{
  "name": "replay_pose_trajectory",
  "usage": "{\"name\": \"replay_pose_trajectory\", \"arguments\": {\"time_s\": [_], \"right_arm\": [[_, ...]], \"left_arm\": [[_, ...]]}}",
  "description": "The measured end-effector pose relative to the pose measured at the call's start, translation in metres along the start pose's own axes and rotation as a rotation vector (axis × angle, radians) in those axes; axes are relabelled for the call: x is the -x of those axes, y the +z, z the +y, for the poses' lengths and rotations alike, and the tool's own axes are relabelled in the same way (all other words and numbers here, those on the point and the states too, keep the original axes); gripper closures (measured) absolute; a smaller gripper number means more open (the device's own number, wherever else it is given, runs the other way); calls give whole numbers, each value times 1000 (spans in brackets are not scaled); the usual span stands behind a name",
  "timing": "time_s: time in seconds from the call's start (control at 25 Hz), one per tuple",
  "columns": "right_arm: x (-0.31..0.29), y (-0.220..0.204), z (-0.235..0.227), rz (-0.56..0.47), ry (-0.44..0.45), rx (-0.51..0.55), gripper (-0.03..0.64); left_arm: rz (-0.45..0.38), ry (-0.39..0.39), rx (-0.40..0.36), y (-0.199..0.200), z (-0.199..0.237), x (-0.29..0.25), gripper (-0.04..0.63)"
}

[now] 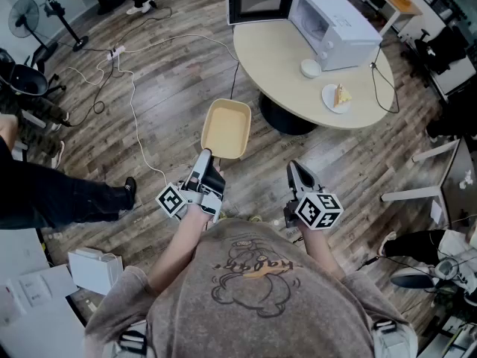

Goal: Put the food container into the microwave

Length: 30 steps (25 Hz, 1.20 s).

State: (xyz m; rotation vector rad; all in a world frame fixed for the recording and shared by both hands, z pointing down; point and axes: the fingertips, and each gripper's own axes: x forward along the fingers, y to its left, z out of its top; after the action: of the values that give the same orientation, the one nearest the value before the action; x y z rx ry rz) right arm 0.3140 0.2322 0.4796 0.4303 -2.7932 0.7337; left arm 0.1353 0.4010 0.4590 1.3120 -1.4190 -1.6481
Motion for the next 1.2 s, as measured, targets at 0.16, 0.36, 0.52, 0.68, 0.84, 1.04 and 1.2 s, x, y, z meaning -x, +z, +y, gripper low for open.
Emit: {"name": "replay_pose_trajectory", "arguments": {"time_s": [0.16,0.36,0.52,0.68,0.84,1.04,1.2], "right_arm": [[-4,-3,2,-4,-7,1,617],[-12,-5,4,-11,-12,-4,617],[-21,-6,7,-1,-16,-6,617],[-32,-6,14,6,-23,1,617],[-42,-8,18,8,-48,8,617],[-53,-14,22,-5,-84,-2,617],[-64,-16,26,-3,-100,-15,617]], "left_arm": [[20,-5,11,2,2,-1,376],[27,-6,20,6,4,-2,376],[21,-3,17,14,6,-3,376],[24,-9,19,24,8,-4,376],[39,-18,25,37,14,-4,376],[54,-34,41,58,23,-11,376],[72,-37,43,72,27,-23,376]]}}
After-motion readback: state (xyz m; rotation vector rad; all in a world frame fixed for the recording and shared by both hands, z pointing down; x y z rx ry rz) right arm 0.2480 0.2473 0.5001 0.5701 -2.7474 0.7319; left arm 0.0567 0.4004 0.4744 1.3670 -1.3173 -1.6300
